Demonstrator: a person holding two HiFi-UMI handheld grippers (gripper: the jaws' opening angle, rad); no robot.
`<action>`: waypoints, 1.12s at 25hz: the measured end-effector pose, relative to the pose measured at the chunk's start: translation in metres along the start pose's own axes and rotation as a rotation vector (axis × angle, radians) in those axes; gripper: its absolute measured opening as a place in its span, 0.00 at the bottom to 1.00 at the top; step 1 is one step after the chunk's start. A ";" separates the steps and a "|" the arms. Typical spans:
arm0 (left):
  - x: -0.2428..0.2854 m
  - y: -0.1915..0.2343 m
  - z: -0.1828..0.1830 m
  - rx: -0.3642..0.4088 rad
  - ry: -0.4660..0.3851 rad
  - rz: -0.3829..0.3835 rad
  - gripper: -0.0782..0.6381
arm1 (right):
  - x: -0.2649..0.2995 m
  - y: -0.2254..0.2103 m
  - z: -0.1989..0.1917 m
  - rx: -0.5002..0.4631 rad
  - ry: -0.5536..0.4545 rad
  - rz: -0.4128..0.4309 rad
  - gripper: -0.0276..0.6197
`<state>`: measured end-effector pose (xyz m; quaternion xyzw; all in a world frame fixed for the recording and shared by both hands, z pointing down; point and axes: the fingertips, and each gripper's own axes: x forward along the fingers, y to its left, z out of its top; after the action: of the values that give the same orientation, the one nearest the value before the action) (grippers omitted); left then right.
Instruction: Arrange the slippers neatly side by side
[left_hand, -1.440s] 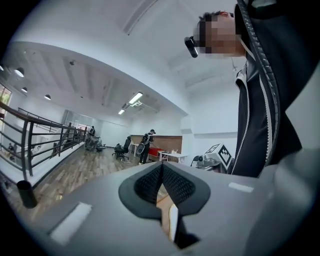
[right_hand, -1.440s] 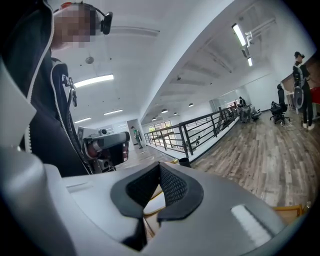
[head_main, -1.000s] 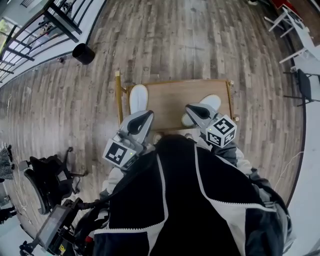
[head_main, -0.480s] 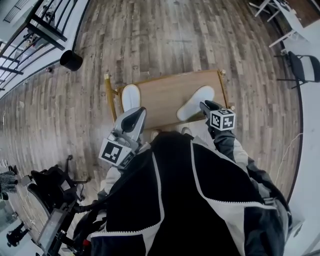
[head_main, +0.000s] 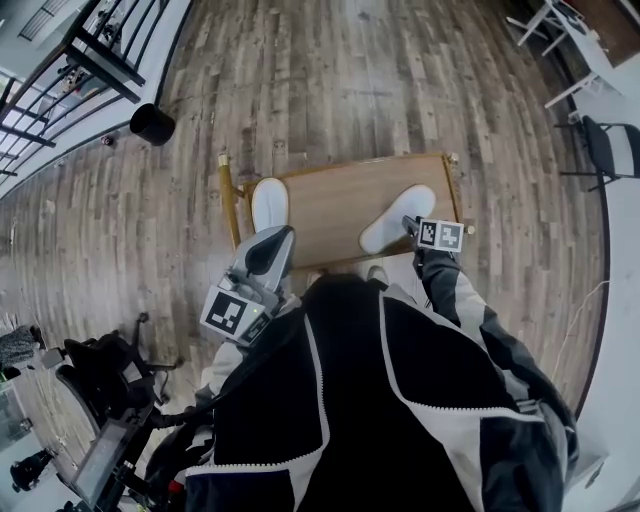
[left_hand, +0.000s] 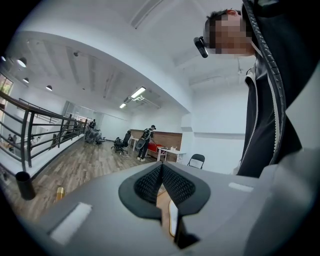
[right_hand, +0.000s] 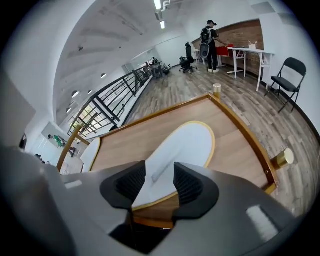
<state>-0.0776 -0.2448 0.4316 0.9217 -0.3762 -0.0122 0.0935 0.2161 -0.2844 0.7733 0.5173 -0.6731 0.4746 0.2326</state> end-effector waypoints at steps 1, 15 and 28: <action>0.000 0.000 0.000 0.004 0.005 0.000 0.14 | 0.004 0.000 0.001 0.006 0.008 0.000 0.33; -0.004 0.009 -0.008 -0.002 0.026 0.025 0.14 | 0.023 -0.007 -0.001 0.025 0.056 -0.044 0.08; -0.001 0.018 -0.005 -0.031 0.002 0.057 0.14 | -0.022 0.081 0.066 -0.071 -0.210 0.195 0.08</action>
<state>-0.0901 -0.2554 0.4394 0.9091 -0.4020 -0.0146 0.1085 0.1614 -0.3311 0.6938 0.4877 -0.7571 0.4141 0.1321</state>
